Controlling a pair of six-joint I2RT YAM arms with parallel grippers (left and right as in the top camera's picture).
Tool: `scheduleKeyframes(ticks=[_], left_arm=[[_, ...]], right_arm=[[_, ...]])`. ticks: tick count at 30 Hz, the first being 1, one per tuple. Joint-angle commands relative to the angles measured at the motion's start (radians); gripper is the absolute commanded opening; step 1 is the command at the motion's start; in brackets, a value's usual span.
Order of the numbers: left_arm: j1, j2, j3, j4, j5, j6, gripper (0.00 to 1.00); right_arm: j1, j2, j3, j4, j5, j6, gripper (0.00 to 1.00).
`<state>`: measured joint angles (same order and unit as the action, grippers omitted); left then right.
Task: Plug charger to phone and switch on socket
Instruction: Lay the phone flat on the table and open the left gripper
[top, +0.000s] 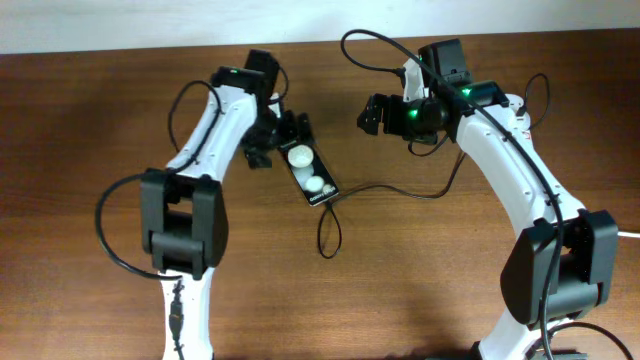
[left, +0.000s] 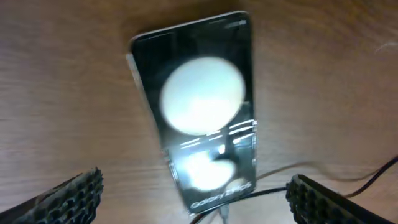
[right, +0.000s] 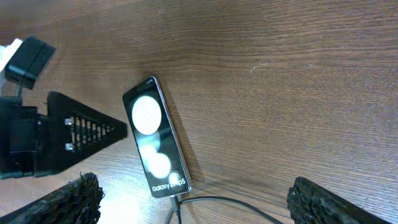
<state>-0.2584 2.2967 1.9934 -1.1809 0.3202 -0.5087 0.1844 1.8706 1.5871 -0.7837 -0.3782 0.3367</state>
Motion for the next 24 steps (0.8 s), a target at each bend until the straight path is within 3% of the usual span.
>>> scheduleKeyframes(ticks=[1,8,13,24], left_arm=[[-0.045,-0.028,0.002,0.03,-0.072,-0.098,0.99],[-0.067,-0.019,0.001,0.082,-0.153,-0.182,0.99],[-0.072,0.055,0.001,0.142,-0.08,-0.184,0.99],[-0.072,0.084,-0.028,0.149,-0.115,-0.183,0.99]], right_arm=[[-0.001,-0.03,0.019,-0.003,0.005,-0.008,0.99],[-0.001,-0.03,0.019,-0.006,0.005,-0.019,0.99],[-0.001,-0.03,0.019,-0.006,0.005,-0.032,0.99],[-0.001,-0.03,0.019,-0.014,0.006,-0.045,0.99]])
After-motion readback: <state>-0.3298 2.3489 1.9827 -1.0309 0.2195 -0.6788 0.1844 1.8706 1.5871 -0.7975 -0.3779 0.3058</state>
